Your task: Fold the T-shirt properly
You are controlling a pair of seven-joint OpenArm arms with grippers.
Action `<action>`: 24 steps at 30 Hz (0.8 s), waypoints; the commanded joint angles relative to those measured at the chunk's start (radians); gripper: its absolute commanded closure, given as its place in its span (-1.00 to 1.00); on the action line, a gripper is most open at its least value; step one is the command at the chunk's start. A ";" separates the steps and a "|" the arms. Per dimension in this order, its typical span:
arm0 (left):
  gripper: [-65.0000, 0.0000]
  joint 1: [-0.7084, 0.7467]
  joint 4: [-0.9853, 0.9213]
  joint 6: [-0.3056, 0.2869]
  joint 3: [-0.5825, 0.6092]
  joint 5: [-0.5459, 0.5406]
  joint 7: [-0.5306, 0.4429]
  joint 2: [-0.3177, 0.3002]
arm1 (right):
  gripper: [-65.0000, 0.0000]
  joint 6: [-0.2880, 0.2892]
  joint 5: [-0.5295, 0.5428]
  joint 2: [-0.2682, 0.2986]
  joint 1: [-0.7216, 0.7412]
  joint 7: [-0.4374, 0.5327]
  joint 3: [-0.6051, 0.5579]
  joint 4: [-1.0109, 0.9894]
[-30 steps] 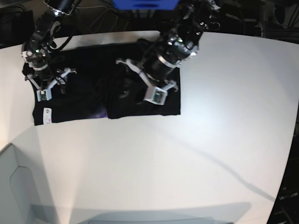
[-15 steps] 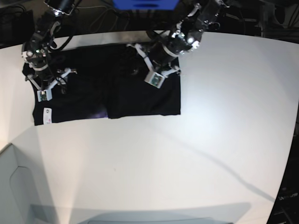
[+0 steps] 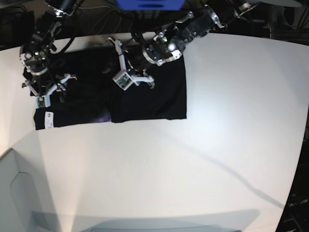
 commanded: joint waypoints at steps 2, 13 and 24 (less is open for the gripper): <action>0.26 0.024 0.065 0.003 -0.097 0.004 -0.031 -0.014 | -0.08 0.000 0.017 0.004 0.006 0.024 0.003 0.066; 0.25 0.247 0.165 -0.005 -0.802 0.004 -0.031 0.003 | -0.23 -0.001 0.017 0.002 -0.004 0.022 0.006 0.139; 0.25 0.256 -0.059 -0.008 -0.920 0.002 -0.038 0.055 | -0.30 -0.001 0.017 0.016 0.040 0.021 0.089 0.019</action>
